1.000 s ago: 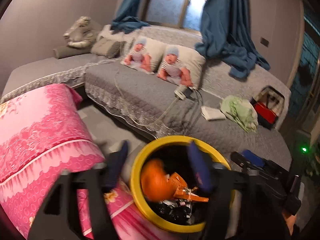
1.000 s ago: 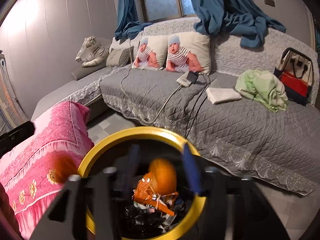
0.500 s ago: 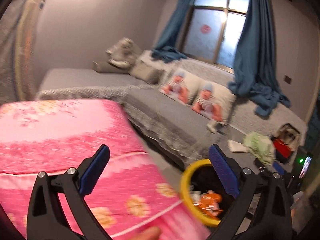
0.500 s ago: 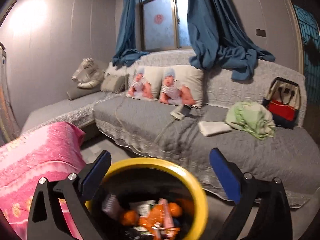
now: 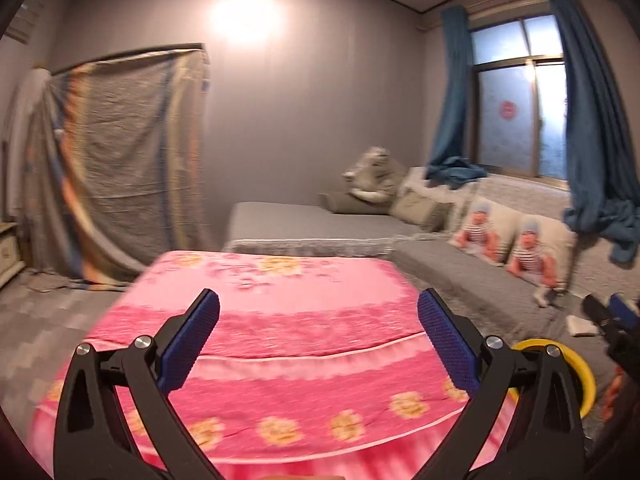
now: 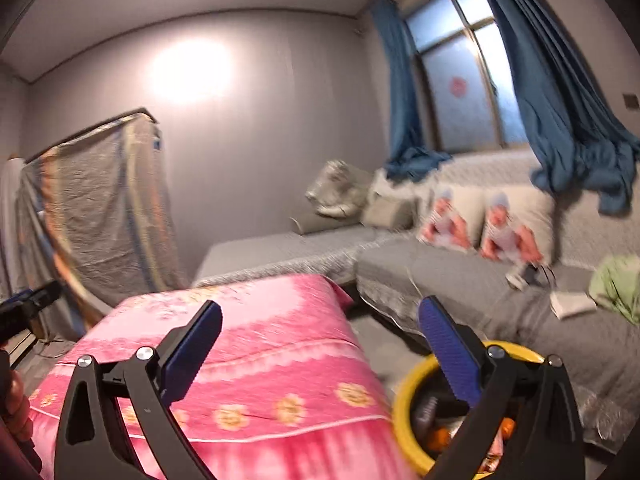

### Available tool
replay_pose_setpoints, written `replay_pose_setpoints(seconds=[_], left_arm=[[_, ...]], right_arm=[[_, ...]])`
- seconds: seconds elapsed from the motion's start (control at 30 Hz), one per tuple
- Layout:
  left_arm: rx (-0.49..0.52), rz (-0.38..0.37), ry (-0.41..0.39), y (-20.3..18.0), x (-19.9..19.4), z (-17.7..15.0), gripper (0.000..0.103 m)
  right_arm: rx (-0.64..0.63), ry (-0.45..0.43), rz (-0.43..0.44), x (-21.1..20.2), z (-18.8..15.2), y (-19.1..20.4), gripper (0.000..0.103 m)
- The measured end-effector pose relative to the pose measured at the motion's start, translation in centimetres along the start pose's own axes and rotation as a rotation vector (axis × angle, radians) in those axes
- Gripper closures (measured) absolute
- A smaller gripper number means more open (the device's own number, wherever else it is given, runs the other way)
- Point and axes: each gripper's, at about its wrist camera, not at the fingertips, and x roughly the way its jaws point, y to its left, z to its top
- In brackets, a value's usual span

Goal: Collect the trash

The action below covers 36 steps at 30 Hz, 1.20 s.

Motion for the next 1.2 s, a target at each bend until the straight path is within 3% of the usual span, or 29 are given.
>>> replay_pose_setpoints(seconds=[0.2,0.4,0.9,1.2], left_arm=[[-0.024,0.052,0.003,2.3,-3.4,-0.2,0.008],[-0.072,0.044,0.021,2.9,-4.7,-1.0,0.008],[-0.093,0.042,-0.015,2.9,-6.3,-1.5,0.008],[-0.083,0.038,-0.042,2.4,-6.8,-1.2,0.008]], right_arm=[[-0.013,-0.022,0.052,-2.4,1.4,3.5,0.008],[-0.045,0.011,0.08,-3.2,0.1,5.1,0.008],[-0.081,0.0,-0.016,-3.9,-1.8,6.5,0.008],[-0.072,0.01,-0.02,-3.6,-1.8,6.3,0.008]])
